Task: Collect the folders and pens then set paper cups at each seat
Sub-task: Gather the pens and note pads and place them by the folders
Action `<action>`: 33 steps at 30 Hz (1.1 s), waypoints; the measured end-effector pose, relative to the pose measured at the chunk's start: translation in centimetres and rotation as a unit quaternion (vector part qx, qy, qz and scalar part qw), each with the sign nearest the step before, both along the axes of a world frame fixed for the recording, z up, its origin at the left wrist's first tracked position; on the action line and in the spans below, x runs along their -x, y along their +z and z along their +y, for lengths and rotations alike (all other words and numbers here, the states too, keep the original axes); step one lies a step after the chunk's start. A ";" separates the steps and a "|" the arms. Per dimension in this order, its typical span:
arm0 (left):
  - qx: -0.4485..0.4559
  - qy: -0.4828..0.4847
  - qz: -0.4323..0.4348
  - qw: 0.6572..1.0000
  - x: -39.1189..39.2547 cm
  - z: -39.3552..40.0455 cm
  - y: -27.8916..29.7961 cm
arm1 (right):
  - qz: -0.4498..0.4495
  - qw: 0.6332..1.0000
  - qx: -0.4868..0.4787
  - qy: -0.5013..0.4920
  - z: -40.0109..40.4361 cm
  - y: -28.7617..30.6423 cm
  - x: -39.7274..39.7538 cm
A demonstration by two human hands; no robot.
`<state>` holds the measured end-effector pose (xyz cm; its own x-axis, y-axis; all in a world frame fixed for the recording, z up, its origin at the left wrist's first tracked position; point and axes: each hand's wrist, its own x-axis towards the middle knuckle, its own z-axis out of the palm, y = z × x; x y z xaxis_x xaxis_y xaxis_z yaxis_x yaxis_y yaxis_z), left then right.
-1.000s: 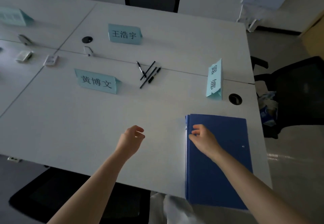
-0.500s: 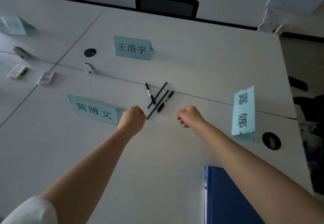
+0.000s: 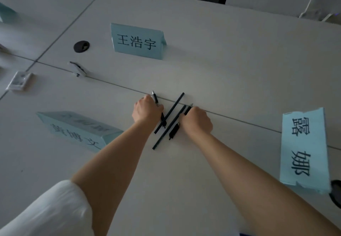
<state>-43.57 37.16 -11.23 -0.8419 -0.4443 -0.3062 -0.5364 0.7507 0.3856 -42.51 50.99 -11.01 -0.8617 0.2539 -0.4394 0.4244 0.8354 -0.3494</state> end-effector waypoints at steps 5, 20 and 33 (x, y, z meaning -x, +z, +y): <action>0.026 -0.028 -0.003 0.999 -0.4 -1.2 0.2 | 0.022 0.998 -0.024 0.045 0.6 0.1 0.0; -0.030 -0.069 -0.012 0.997 -0.2 -0.7 -0.4 | 0.010 0.998 0.067 0.018 -2.5 -0.4 -1.6; -0.196 -0.006 0.058 0.979 -9.3 -2.0 5.9 | -0.007 0.963 0.269 -0.022 1.0 4.0 -9.2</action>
